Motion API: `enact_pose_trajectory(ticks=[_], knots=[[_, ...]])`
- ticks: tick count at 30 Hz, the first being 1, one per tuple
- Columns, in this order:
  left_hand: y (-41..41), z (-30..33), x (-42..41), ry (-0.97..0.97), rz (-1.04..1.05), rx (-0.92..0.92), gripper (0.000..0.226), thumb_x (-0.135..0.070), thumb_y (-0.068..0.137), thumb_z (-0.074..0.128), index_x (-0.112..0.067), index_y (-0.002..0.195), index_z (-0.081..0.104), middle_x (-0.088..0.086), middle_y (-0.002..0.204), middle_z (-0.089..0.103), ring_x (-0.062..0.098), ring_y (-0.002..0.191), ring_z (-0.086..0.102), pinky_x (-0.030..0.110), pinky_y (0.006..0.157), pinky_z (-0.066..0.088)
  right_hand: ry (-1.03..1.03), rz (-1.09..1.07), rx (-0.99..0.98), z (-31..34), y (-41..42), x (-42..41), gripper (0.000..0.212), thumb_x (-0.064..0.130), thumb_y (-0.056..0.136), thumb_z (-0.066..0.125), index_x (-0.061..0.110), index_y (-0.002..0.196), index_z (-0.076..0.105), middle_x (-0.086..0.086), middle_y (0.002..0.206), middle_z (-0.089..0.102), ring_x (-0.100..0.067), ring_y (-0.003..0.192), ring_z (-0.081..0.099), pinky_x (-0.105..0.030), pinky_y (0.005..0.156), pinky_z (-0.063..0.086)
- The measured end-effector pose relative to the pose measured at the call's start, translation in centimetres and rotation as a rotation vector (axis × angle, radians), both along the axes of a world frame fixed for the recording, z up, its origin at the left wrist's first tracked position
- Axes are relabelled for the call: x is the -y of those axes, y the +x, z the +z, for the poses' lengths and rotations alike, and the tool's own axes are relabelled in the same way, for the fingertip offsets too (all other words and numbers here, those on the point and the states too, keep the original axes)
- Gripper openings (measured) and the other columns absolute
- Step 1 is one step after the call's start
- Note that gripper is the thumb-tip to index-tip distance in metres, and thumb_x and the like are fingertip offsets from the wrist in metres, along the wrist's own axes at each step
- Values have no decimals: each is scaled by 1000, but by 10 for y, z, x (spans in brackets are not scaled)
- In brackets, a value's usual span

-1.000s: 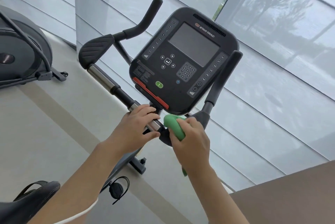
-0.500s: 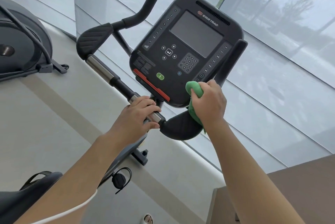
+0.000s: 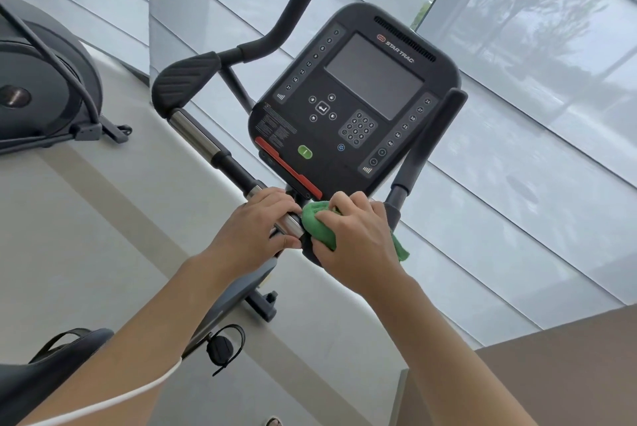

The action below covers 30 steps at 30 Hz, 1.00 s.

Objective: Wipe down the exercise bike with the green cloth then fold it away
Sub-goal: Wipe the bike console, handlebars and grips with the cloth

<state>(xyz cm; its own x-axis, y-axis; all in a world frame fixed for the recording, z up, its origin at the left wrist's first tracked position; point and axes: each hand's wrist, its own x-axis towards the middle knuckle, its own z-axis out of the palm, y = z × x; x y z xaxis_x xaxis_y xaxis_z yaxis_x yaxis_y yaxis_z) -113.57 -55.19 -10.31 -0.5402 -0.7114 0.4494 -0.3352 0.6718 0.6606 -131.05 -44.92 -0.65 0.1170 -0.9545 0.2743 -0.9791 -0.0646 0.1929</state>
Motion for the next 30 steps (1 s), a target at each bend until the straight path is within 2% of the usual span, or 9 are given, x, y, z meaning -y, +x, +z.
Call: enact_pose_trajectory(ticks=[3,6,8,11,14,20,23,26,30], knots=[[0,-2,0,-1,-5,-5,55,-38,80,85,-21,129,64,-11,136,61,9,140,40,38,112,44,75,87,-17,2,-9,-6,43,21,78,56,23,119,70,6,132,63,-29,128,50,-48,108,41],[3,0,1,-18,-6,16,52,-39,82,84,-25,128,64,-14,135,60,9,140,42,40,111,46,124,117,-52,8,-23,10,51,14,73,50,28,116,73,9,121,70,-29,110,62,-41,83,48],[5,3,1,-30,4,30,48,-36,83,83,-29,127,64,-17,135,59,7,139,42,40,108,47,172,78,-94,20,-37,27,52,11,69,49,35,108,75,14,109,70,-27,94,64,-35,72,43],[6,5,0,-35,21,45,45,-35,85,81,-31,127,64,-19,135,57,6,138,41,39,106,48,259,-123,-157,48,-69,52,48,10,71,52,38,105,74,14,106,67,-24,98,62,-35,74,43],[5,3,-2,-50,24,60,45,-35,88,79,-30,129,62,-17,137,55,7,138,40,37,107,46,304,-281,-31,60,-80,58,46,10,74,52,37,104,74,13,104,64,-22,103,59,-34,75,43],[4,3,-2,-46,34,47,45,-34,86,80,-28,126,64,-17,134,57,5,136,39,31,99,46,162,-79,-23,14,-6,23,48,16,73,39,35,93,77,13,99,64,-23,90,51,-36,72,40],[4,4,-3,-50,32,50,45,-34,85,81,-27,127,64,-17,132,57,2,134,38,29,98,45,-17,-67,-33,-15,16,-7,43,7,79,52,23,114,72,3,117,64,-29,99,53,-41,73,45],[5,4,-4,-42,23,43,45,-33,86,80,-27,127,63,-18,132,56,2,135,37,28,98,44,-100,-120,22,-28,19,-35,60,0,77,64,20,133,63,-2,136,58,-32,109,51,-44,80,49],[4,5,-3,-25,7,39,45,-32,87,80,-28,128,63,-18,134,55,1,137,35,25,99,40,-169,-89,127,-47,9,-69,63,7,78,75,20,139,64,-5,137,56,-32,113,51,-46,90,55]])
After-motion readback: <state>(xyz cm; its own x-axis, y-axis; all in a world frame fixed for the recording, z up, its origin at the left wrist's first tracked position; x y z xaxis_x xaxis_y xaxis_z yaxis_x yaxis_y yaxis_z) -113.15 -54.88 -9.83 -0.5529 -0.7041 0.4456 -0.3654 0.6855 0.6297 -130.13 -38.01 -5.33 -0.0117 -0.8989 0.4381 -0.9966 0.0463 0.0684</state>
